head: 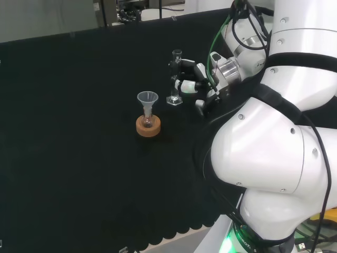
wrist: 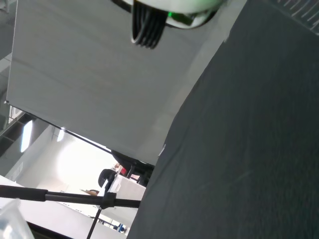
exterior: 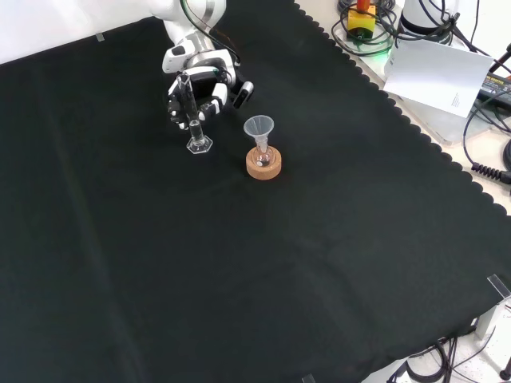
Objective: Pick up the graduated cylinder.
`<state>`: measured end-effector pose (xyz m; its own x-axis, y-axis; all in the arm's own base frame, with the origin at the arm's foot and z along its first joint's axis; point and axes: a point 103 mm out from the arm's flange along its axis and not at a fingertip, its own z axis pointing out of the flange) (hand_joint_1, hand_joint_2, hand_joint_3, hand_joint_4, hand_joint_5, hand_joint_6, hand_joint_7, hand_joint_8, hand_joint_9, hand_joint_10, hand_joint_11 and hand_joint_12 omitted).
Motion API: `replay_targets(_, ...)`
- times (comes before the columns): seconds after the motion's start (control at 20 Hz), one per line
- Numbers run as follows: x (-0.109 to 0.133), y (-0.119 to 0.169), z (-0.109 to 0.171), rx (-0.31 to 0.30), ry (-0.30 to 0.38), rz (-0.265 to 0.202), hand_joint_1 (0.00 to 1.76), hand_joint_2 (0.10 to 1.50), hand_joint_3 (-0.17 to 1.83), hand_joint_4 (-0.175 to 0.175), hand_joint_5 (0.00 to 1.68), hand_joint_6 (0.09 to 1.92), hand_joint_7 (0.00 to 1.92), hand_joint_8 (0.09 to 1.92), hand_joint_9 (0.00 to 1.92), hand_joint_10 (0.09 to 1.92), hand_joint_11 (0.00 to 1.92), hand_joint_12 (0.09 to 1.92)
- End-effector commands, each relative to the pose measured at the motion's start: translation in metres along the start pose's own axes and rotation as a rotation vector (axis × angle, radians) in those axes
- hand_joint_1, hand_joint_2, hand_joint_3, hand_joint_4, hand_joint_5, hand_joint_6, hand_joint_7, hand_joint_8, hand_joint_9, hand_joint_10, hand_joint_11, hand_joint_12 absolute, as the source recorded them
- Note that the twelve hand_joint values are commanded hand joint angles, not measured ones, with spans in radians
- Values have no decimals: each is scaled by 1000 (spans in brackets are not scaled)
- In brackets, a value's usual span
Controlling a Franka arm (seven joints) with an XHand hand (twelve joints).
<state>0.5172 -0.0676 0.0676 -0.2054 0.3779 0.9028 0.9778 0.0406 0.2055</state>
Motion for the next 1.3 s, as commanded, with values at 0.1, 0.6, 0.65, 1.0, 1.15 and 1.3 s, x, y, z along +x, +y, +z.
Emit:
replay_targets(0.1,-2,-1,-3,-7,4,3,1167,733,660,5,677,576,812,420,1116,94,877,963)
replay_targets(0.6,2,-2,-4,-53,-49,4,1216,1032,190,-133,897,985,964,841,1260,130,1026,924)
replay_targets(0.65,4,-1,-5,-55,-58,5,1235,1078,97,-155,921,1014,970,936,1287,132,1051,908)
replay_targets(1.0,17,4,-20,-17,-141,-24,1232,1105,-6,1,990,998,1040,922,1357,122,1115,863)
replay_targets(1.15,24,8,-27,36,-210,-39,1228,1102,-7,34,994,995,1052,903,1360,120,1120,860)
replay_targets(1.3,33,11,-35,93,-295,-52,1228,1099,-4,36,994,990,1062,893,1373,110,1136,844)
